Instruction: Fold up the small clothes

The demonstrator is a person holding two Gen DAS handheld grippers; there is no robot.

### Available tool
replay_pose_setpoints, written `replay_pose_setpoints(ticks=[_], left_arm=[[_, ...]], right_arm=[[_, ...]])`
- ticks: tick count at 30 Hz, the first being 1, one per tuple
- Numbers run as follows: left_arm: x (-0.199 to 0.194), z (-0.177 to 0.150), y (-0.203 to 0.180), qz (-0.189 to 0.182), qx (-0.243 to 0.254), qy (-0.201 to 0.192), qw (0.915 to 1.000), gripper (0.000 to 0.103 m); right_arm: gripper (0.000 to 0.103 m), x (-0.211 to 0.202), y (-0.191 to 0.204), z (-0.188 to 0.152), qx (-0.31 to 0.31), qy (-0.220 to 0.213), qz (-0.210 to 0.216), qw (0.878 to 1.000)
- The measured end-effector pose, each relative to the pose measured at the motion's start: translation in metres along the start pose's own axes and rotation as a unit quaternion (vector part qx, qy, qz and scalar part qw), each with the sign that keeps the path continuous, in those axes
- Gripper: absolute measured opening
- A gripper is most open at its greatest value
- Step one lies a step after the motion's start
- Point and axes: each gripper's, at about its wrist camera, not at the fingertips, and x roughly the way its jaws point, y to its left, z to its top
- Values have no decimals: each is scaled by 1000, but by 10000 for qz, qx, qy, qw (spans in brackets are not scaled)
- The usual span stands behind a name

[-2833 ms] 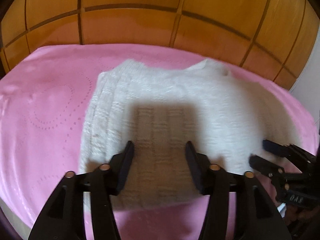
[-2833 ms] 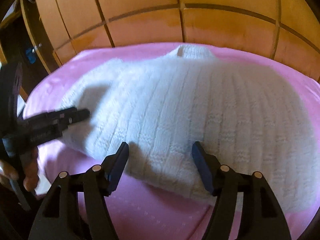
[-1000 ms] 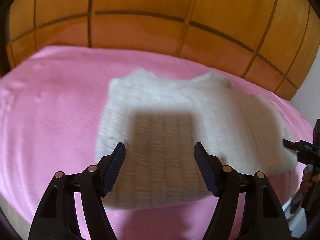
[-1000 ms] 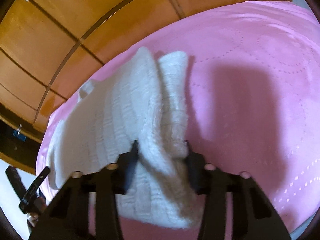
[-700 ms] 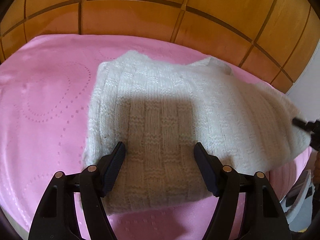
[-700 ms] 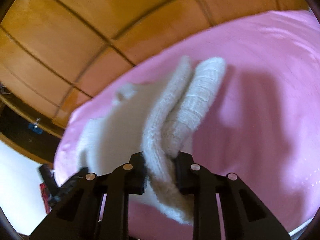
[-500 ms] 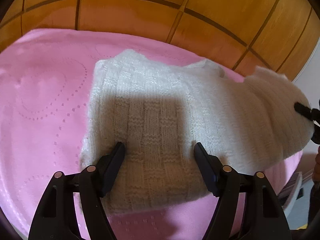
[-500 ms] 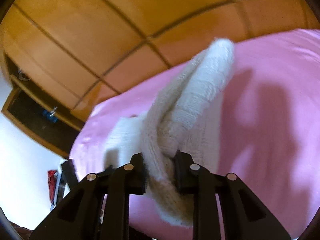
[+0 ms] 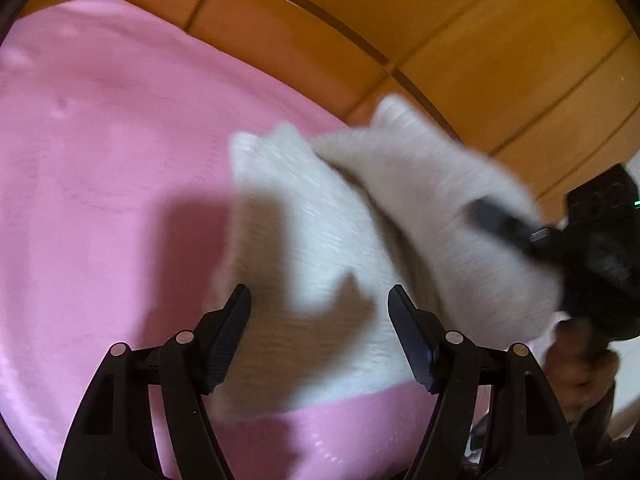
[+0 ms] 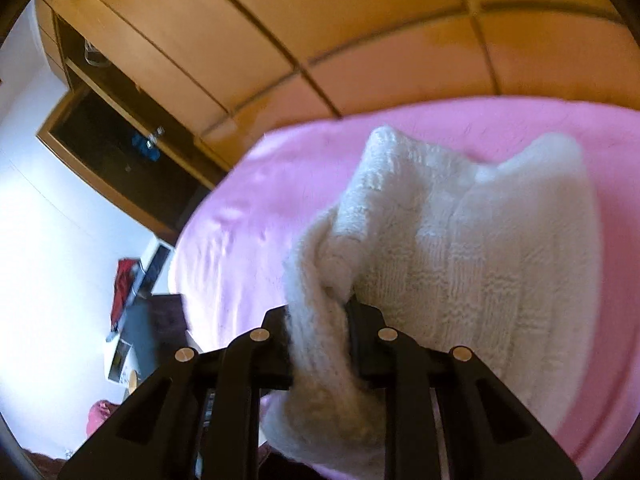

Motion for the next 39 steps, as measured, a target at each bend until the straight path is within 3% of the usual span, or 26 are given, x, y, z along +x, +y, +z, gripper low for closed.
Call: replay_pose_setpoints(ticks=[3, 7, 9, 12, 17, 21, 23, 25, 27, 29, 34, 37, 39], left_arm=[[-17, 3, 11, -31, -190, -119, 9997, 70], [-23, 12, 22, -593, -650, -99, 9961, 70], [-18, 15, 23, -898, -853, -10, 9923, 70], [-10, 20, 18, -1107, -927, 137, 9894, 70], [19, 33, 13, -1139, -1075, 461, 9866, 74], [36, 38, -2, -1199, -978, 768, 9850, 74], [46, 42, -11, -1040, -857, 873, 9870, 73], [61, 54, -22, -901, -732, 970, 9885, 63], [67, 56, -34, -620, -511, 940, 9923, 34], [64, 61, -45, -358, -192, 749, 9964, 24], [21, 80, -71, 66, 527, 72, 9986, 20], [-1, 72, -60, 692, 878, -196, 9935, 20], [6, 64, -42, 1103, 841, -60, 9903, 20]], right_arm=[[18, 33, 10, -7, -160, 260, -44, 9995], [21, 61, 22, -24, -716, 568, -287, 9954], [39, 61, 19, -33, -874, 556, -265, 9943], [61, 47, 20, -41, -833, 437, 164, 9954], [63, -4, 6, -51, -687, 49, 348, 9970], [64, -56, -32, -64, -378, -436, -204, 9981], [64, -70, -55, -71, -182, -536, -571, 9968], [64, -77, -72, -78, -35, -574, -923, 9941], [64, -66, -80, -76, 93, -588, -1075, 9924], [64, -64, -84, -73, 66, -583, -1139, 9918], [61, -39, -45, -65, -510, -512, -924, 9931], [62, -13, -23, -75, -924, -238, -930, 9911], [62, 13, -16, -83, -1034, -13, -967, 9899]])
